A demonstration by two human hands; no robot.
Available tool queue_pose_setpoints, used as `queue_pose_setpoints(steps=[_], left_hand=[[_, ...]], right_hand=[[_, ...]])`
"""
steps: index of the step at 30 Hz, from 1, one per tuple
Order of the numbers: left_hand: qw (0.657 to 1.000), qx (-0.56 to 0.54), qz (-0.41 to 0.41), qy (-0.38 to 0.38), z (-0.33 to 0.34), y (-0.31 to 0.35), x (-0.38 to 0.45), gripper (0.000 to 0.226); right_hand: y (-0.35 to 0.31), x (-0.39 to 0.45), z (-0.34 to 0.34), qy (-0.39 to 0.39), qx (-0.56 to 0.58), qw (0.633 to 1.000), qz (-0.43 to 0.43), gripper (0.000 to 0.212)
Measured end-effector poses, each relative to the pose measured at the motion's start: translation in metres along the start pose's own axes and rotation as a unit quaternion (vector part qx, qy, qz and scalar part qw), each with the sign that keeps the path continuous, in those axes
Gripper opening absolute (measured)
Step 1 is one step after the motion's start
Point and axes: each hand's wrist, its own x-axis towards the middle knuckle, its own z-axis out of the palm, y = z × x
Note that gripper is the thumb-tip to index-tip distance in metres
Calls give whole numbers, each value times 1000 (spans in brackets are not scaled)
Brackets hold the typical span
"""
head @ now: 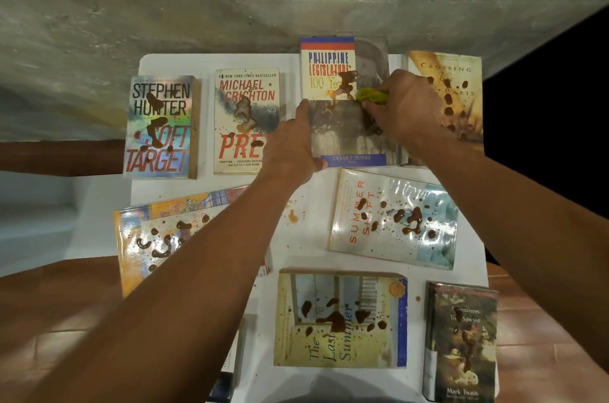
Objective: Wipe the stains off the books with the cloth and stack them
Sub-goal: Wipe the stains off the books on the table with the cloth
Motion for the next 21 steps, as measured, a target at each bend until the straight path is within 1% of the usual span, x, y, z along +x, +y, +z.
queue_pose_setpoints(steps=[3, 6, 7, 9, 10, 12, 14, 17, 18, 21], left_hand=[[1000, 9, 1, 0, 1, 0, 2, 103], [1000, 10, 1, 3, 3, -1, 3, 104], [1000, 12, 1, 5, 3, -1, 3, 105], [1000, 18, 4, 5, 4, -1, 4, 105], [1000, 17, 5, 6, 4, -2, 5, 104], [1000, 12, 9, 9, 4, -3, 6, 101], [1000, 17, 12, 13, 5, -3, 6, 100], [1000, 21, 13, 15, 6, -3, 6, 99], [1000, 19, 12, 15, 6, -3, 6, 99], [1000, 14, 9, 14, 6, -3, 5, 99]], right_hand=[[-7, -5, 2, -36, -23, 998, -55, 38], [-7, 1, 0, -16, -19, 999, -21, 42], [-7, 1, -1, -16, -16, 999, -27, 42], [-7, 0, -2, -48, -24, 997, -55, 41], [-7, 1, -3, -52, -37, 996, -56, 40], [-8, 5, -7, -32, -57, 998, -21, 42], [-9, 8, -7, -10, -46, 999, 9, 44], [-13, 6, -7, -53, -65, 996, -38, 43], [-14, 7, -10, -56, -73, 995, -40, 44], [-15, 9, -15, -26, -70, 997, 1, 45]])
